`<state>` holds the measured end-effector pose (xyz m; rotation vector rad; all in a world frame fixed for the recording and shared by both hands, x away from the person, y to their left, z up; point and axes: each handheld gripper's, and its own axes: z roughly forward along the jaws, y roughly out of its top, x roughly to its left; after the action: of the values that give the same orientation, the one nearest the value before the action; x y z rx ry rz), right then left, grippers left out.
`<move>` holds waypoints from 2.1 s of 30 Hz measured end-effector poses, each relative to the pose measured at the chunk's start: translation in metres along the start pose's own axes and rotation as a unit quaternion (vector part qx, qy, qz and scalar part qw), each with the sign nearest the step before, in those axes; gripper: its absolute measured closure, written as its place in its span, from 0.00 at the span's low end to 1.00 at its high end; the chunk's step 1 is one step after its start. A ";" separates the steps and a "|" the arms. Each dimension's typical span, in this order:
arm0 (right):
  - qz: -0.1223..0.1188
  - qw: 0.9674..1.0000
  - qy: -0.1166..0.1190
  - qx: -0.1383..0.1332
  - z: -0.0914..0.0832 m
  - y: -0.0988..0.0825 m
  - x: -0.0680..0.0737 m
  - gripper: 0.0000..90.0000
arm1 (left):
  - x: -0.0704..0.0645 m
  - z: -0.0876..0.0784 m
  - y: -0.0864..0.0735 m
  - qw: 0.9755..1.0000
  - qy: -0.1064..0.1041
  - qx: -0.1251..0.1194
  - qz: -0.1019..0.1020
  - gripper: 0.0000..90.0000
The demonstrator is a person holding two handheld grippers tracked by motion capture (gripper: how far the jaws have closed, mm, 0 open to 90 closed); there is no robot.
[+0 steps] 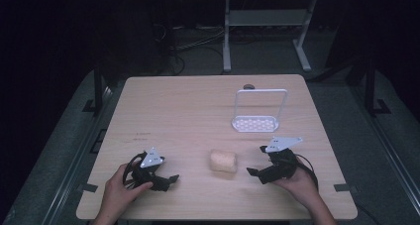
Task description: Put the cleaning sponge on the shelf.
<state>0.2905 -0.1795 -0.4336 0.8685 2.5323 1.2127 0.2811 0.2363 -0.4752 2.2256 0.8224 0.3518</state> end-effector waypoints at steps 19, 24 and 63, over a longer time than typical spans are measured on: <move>-0.033 0.999 0.034 -0.003 0.016 0.023 0.010 0.10 | 0.000 0.000 0.000 1.000 0.000 -0.001 -0.002 0.14; -0.042 0.998 0.044 0.000 0.024 0.028 0.013 0.10 | 0.000 0.000 0.000 1.000 0.000 -0.001 -0.002 0.14; -0.089 0.991 0.093 0.034 0.079 0.051 0.019 0.10 | 0.000 0.000 0.000 1.000 0.000 0.000 0.001 0.14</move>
<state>0.3289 -0.0923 -0.4439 0.5513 2.7437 1.2079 0.2813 0.2364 -0.4752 2.2263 0.8206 0.3534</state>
